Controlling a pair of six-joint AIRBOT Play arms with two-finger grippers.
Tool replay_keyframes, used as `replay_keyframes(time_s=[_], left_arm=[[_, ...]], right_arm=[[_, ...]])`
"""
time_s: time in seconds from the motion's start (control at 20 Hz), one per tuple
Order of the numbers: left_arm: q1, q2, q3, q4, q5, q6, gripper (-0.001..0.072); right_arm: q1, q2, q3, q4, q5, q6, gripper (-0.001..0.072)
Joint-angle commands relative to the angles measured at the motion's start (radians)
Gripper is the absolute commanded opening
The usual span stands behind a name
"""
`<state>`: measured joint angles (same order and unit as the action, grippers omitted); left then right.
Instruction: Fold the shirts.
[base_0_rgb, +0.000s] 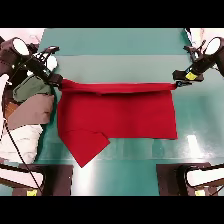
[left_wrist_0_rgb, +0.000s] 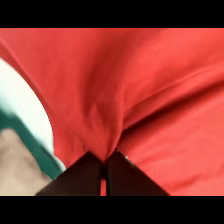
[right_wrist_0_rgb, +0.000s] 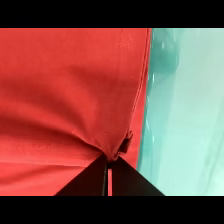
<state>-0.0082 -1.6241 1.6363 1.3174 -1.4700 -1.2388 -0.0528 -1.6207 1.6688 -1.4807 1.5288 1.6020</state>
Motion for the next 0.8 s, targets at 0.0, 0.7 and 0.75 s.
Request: replay_keyframes(time_s=[0.0, 0.7, 0.75], left_arm=[[0.001, 0.000, -0.061, 0.015, -0.039, -0.065, 0.0056], [0.046, 0.578, -0.657, 0.003, 0.148, -0.294, 0.0430], [0.046, 0.662, -0.780, -0.042, 0.170, -0.308, 0.0430]], right_arm=[[0.006, -0.010, 0.001, -0.003, 0.042, 0.003, 0.0295], [-0.009, 0.126, 0.000, 0.205, 0.115, -0.093, 0.0317], [-0.009, 0.131, 0.000, 0.206, 0.109, -0.093, 0.0317]])
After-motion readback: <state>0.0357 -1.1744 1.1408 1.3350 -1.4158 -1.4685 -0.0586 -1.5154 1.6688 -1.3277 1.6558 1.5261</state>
